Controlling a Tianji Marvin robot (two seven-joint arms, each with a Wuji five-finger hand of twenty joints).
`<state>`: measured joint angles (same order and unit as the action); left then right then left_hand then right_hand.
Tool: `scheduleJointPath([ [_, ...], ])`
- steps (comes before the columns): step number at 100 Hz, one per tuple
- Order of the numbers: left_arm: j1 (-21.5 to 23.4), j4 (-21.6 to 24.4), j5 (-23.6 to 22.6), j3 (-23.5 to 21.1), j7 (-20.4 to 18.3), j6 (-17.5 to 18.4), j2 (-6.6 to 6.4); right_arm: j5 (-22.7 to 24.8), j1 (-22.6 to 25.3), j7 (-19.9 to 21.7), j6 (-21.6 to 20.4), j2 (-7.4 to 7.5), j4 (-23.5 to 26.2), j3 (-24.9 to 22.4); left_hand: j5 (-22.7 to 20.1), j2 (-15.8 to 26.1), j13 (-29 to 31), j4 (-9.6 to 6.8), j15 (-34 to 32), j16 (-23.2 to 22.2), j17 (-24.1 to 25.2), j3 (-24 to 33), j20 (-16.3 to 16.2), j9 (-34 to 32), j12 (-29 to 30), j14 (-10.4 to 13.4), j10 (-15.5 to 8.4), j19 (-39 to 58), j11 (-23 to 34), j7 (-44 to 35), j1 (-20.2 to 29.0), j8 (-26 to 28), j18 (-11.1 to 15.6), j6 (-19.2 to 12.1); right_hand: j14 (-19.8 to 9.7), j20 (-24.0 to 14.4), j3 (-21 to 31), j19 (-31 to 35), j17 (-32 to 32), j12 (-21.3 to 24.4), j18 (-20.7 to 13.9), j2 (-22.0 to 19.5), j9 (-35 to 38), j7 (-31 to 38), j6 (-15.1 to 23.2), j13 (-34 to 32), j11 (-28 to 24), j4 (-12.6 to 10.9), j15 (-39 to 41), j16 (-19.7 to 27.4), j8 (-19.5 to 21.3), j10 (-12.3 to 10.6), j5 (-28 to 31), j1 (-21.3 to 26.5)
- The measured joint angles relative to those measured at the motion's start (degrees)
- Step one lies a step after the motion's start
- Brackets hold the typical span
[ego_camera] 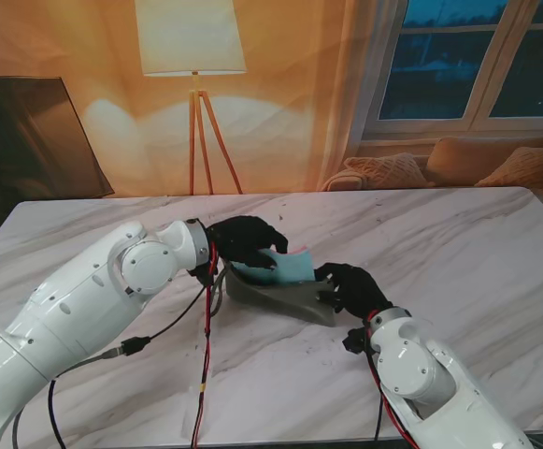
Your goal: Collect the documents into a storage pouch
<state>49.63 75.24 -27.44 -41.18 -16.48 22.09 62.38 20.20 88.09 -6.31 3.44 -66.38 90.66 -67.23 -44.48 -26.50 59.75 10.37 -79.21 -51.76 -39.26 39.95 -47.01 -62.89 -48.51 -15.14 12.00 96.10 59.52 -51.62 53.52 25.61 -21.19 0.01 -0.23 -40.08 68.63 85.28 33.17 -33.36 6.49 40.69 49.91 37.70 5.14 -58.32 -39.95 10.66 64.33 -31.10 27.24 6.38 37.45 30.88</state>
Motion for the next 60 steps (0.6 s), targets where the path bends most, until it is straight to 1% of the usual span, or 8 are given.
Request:
scheduleJointPath([
  [3,-0.1,0.0,-0.2,0.1,-0.2,0.1,-0.02,-0.1,0.1,0.1,0.0,0.00,0.1,-0.1,0.7,0.0,0.0,0.00,-1.4,-0.7,0.1,0.0,-0.9,0.0,-1.6,0.3,-0.2,0.0,1.0,-0.9,0.0,1.0,0.2,0.0,0.0,0.0,0.0,-0.1,-0.1,0.4,0.0,-0.1,-0.2,-0.4,0.0,0.0,0.0,-1.1,-0.2,0.0,0.1,0.0,0.0,-0.2],
  [8,-0.4,0.0,-0.6,0.3,-1.0,0.4,-0.13,-0.1,0.2,0.3,0.0,0.01,0.2,-0.2,1.6,0.0,0.0,-0.01,-3.3,-1.5,0.3,0.0,-2.3,0.0,-3.7,1.2,-0.8,0.0,2.4,-1.7,0.0,3.1,0.8,0.0,0.1,0.0,0.0,-0.6,-1.3,0.6,0.0,-0.1,-2.2,-1.4,0.0,1.9,0.0,-1.1,-0.7,-0.3,0.2,-0.2,-0.1,-1.5],
  [10,-0.6,0.0,-0.7,0.4,-1.6,0.6,-0.21,-0.1,0.2,0.3,0.0,0.01,0.2,-0.2,1.6,0.0,0.0,-0.31,-3.7,-1.9,0.3,0.0,-2.9,0.0,-4.2,1.5,-1.0,0.0,3.0,-1.7,0.0,3.8,1.2,0.0,0.1,0.0,0.0,-0.7,-1.8,0.8,0.0,-0.2,-2.7,-1.7,0.0,2.0,0.4,-1.1,-0.8,-0.3,0.4,-0.3,-0.1,-1.5],
  [19,-1.8,0.4,-1.4,1.2,-5.0,1.7,-0.84,0.1,0.2,0.4,0.0,0.02,0.2,-0.3,2.4,0.0,0.0,-0.31,-4.9,-2.9,0.4,0.0,-4.9,0.0,-6.3,2.2,-1.2,0.0,3.8,-1.7,-0.1,6.8,2.0,-0.1,0.1,0.0,0.0,-1.2,-2.8,1.5,0.0,-0.6,-5.7,-2.4,0.0,3.3,1.4,-1.1,-1.9,-0.3,0.8,-0.6,-1.6,-2.0],
  [31,-3.4,0.6,-1.6,2.3,-6.2,2.7,-1.56,0.8,0.2,0.0,0.4,0.02,0.2,-0.3,2.5,-0.1,0.0,-0.31,-5.5,-3.4,0.4,0.0,-5.7,0.0,-7.4,2.8,-1.7,0.0,4.6,-1.7,-0.1,7.9,2.7,-0.6,0.1,0.0,0.0,-1.4,-3.7,1.8,0.0,-0.6,-9.1,-4.4,0.0,4.6,2.5,-1.2,-2.9,-0.3,1.3,-0.9,-5.2,-2.0],
  [39,-4.2,0.6,-0.3,3.0,-6.8,2.5,-1.73,1.1,0.3,-0.9,0.5,-0.05,0.1,-0.2,2.6,-0.1,0.0,-0.31,-5.5,-3.5,0.4,0.0,-5.8,0.0,-7.8,2.8,-1.7,0.0,4.8,-1.7,-0.1,8.3,2.8,-0.6,0.1,0.0,0.0,-1.5,-3.7,1.8,0.0,-0.6,-9.7,-4.4,0.0,4.8,2.6,-1.2,-3.2,-0.3,1.3,-1.0,-6.5,-2.0],
  [48,-5.6,-0.4,2.4,5.1,-6.8,2.1,-1.65,1.3,0.3,-1.8,0.5,-0.17,-0.1,-0.2,2.6,-0.1,0.0,-0.31,-5.7,-3.6,0.5,0.0,-5.8,0.0,-8.1,2.9,-1.8,0.0,5.3,-1.7,-0.2,8.8,2.8,-0.6,0.1,0.0,0.0,-1.5,-3.8,1.8,0.0,-0.5,-9.6,-4.3,0.0,4.6,1.7,-1.2,-3.2,-0.2,1.4,-1.0,-6.5,-1.3],
  [60,-6.7,-2.9,2.8,6.8,-5.2,2.1,-0.68,1.7,0.3,-2.1,0.1,-0.27,-0.3,-0.2,2.6,-0.3,0.0,-0.31,-5.8,-3.6,0.5,0.0,-5.8,0.0,-8.1,2.9,-1.8,0.0,5.3,-1.7,-0.2,8.0,2.9,-0.5,0.0,0.0,0.0,-1.5,-2.3,1.8,-0.1,-0.5,-8.5,-4.3,0.0,4.6,0.6,-1.2,-3.1,-0.3,1.4,-1.0,-6.5,-0.2],
])
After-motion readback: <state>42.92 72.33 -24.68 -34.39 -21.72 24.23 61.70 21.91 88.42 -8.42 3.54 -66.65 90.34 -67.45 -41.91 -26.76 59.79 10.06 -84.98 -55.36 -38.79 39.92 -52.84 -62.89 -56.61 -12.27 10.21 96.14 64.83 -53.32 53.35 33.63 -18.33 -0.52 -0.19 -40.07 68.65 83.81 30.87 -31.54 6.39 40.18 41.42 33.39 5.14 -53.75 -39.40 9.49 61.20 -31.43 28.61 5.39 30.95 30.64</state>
